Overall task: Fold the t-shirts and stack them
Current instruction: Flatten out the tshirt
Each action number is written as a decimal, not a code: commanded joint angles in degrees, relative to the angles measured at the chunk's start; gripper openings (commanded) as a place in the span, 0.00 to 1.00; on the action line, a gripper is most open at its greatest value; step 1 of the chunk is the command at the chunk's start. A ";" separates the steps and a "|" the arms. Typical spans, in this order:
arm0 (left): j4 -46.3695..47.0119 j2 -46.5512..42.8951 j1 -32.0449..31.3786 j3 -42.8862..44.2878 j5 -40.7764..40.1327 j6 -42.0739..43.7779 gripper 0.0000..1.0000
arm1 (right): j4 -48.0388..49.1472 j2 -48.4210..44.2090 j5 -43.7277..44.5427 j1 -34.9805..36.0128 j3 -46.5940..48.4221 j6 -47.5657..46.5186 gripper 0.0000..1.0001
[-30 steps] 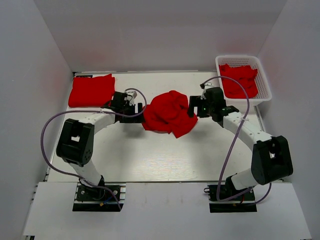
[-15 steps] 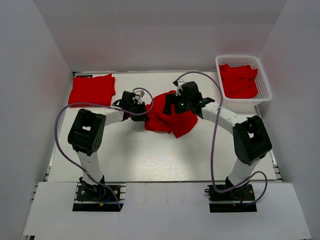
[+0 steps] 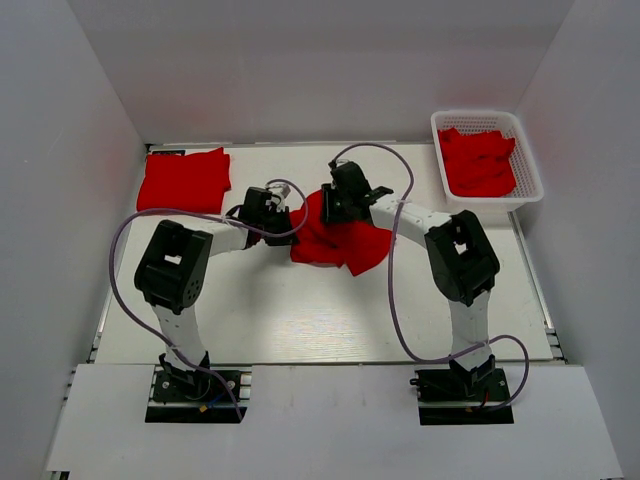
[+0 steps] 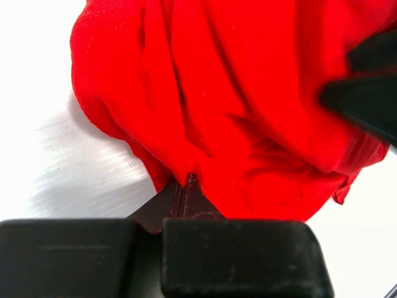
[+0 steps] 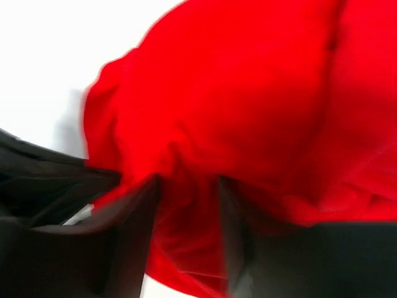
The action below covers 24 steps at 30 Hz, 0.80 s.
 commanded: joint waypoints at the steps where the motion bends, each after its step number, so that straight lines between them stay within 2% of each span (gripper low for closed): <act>1: 1.62 -4.56 -0.23 -0.47 0.73 -0.03 0.00 | -0.99 -0.21 3.89 0.20 1.28 1.94 0.37; 2: 1.10 -4.56 -0.23 0.05 0.73 -0.03 0.00 | 0.23 -0.47 3.89 0.20 0.23 2.02 0.29; 3: 1.09 -4.56 -0.23 0.06 0.73 -0.03 0.00 | 1.63 -2.22 3.89 0.20 -0.91 1.68 0.11; 5: 1.09 -5.17 -0.23 0.06 0.73 -0.03 0.00 | 5.40 -3.63 3.36 0.03 -3.19 1.15 0.00; 9: -0.22 -7.63 -0.23 0.58 -1.02 0.66 0.00 | 8.58 -10.20 2.74 -0.59 -5.66 -2.53 0.00; 12: -1.89 -11.22 0.29 2.34 -6.29 1.72 0.00 | 9.12 -14.18 7.30 -1.20 -5.49 -5.52 0.00; 15: -4.18 -14.31 1.00 4.53 -13.57 1.73 0.00 | 9.30 -19.36 15.90 -2.60 -6.37 -8.34 0.00; 17: -8.30 -16.86 1.00 7.95 -24.01 2.25 0.00 | 9.47 -23.67 22.21 -3.84 -8.12 -9.40 0.00; 18: -9.45 -17.65 1.00 9.01 -24.06 2.25 0.00 | 9.47 -24.55 23.74 -4.62 -8.13 -9.92 0.00; 21: -11.38 -20.99 1.00 11.74 -31.07 3.57 0.00 | 9.91 -29.73 29.17 -6.55 -10.50 -12.12 0.00; 24: -11.39 -24.23 1.00 14.20 -36.00 6.46 0.00 | 11.93 -33.33 30.95 -8.14 -11.56 -14.84 0.00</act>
